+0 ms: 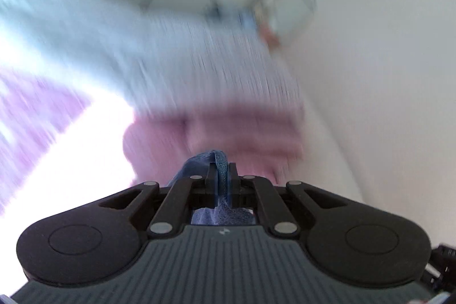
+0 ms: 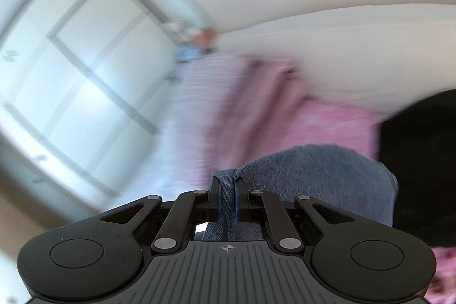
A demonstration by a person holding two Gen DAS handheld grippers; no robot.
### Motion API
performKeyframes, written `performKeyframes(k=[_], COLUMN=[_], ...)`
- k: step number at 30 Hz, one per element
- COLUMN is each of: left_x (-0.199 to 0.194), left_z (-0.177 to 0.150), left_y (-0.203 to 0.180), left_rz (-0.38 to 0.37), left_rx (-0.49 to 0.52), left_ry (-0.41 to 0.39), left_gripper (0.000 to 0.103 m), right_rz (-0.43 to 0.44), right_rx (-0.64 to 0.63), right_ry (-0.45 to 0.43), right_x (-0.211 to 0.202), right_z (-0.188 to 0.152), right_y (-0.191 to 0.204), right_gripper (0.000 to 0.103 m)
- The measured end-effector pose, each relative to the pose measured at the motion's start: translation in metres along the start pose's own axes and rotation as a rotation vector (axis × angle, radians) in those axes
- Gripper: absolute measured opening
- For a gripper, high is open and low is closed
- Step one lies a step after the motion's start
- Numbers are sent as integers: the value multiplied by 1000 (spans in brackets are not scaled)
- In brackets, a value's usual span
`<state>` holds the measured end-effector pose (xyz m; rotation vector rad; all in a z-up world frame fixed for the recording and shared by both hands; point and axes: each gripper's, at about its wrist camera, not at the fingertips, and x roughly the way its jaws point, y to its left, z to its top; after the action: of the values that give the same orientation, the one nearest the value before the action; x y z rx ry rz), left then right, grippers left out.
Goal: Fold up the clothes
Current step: 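Lift the jeans with both grippers and lay them flat on the bed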
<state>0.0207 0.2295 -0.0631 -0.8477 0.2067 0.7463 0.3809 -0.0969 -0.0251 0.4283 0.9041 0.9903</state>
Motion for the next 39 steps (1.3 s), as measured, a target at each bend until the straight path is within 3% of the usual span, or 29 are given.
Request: performKeyframes(k=[8,11,14,16,17,19,20,27,28,33,36,39], left_x=[-194,-266,-317,-332,-330,-327,-325,-314,-314,-322,-329,-332], left_z=[157,201,214,196,175,132,110,-37,-50,-76,-85,-98], left_y=[62,78,106,134,151,185,202,312,309,273,244,226], left_rz=[139,161,195,254,303,401,449,760,773,798,819,844], left_rx=[78,125,132,110,76,7,-27,-257,-262,-165,-88,-42], left_ry=[-377,-497,-528,-481,-416,-286,-221,230,255,293,272,263], left_gripper=[3,3,4,10,12,24,23,18,18,21,28,29], right_rz=[415,565,590,537,497,365,273,21,-13,75,114,117], right_rx=[-32,-85,-146,-212,-250,-362,-431,-732,-776,-1033,-1103,-1140], right_ry=[71,36,-27,-5,40,229,372,704,747,706,714,753], right_x=[26,26,17,24,32,56,74,128,134,113,91,58], right_z=[-49,-75,-102,-136,-154,-201,-227,-339,-354,-408,-436,-450], right_y=[183,262,309,322,324,318,310,274,269,294,295,279], right_gripper=[7,7,7,7,8,13,18,22,23,48,49,50])
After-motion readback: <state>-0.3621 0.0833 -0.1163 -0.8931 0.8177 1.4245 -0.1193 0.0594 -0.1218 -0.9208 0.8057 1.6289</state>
